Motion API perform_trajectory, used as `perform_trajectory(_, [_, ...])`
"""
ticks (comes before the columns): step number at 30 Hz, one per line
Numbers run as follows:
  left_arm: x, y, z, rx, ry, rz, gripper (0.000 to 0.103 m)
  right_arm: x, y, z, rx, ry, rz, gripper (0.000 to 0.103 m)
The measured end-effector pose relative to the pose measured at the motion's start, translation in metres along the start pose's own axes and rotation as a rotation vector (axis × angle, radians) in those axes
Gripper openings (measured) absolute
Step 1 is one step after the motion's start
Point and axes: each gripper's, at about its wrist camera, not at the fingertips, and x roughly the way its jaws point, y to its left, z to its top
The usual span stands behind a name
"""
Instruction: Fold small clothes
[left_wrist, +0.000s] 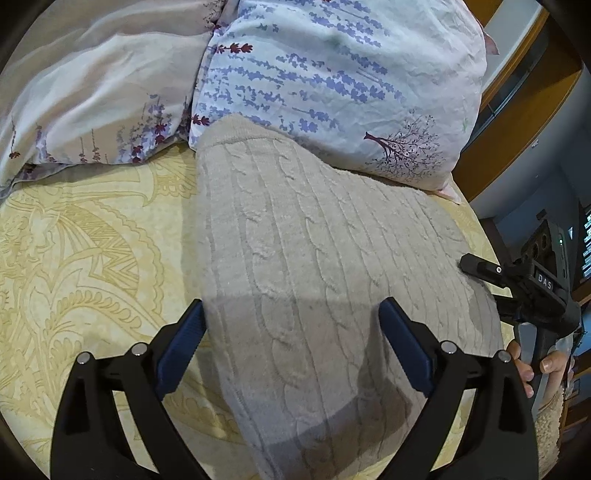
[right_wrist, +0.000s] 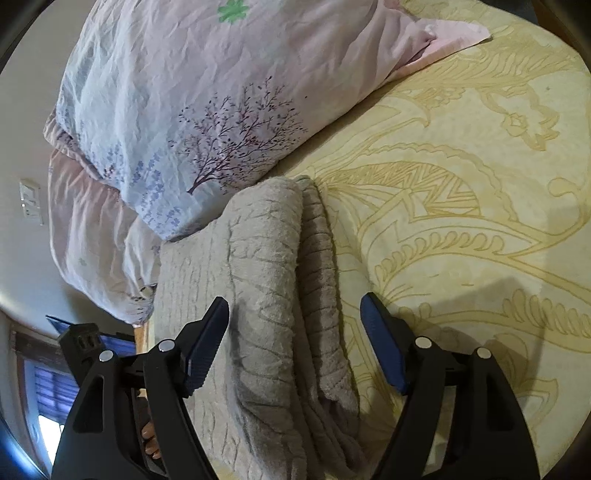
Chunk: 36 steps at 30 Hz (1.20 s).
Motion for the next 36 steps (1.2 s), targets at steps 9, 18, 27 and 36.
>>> perform_trajectory(9, [0.013,0.014,0.006,-0.093,0.041,-0.096,0.095,0.014,0.012,-0.005,-0.068,0.068,0.052,0.07])
perform_trajectory(18, [-0.008,0.033,-0.001,-0.154,-0.016,-0.161,0.058,0.017,0.01,-0.016,-0.054,0.062,0.137,0.037])
perform_trajectory(27, [-0.068,0.059,-0.021,-0.131,-0.067,-0.256,0.037,0.004,0.061,-0.042,-0.156,0.026,0.19,0.033])
perform_trajectory(36, [-0.15,0.12,-0.035,-0.145,-0.149,-0.196,0.038,0.034,0.132,-0.069,-0.379,-0.007,0.231,0.032])
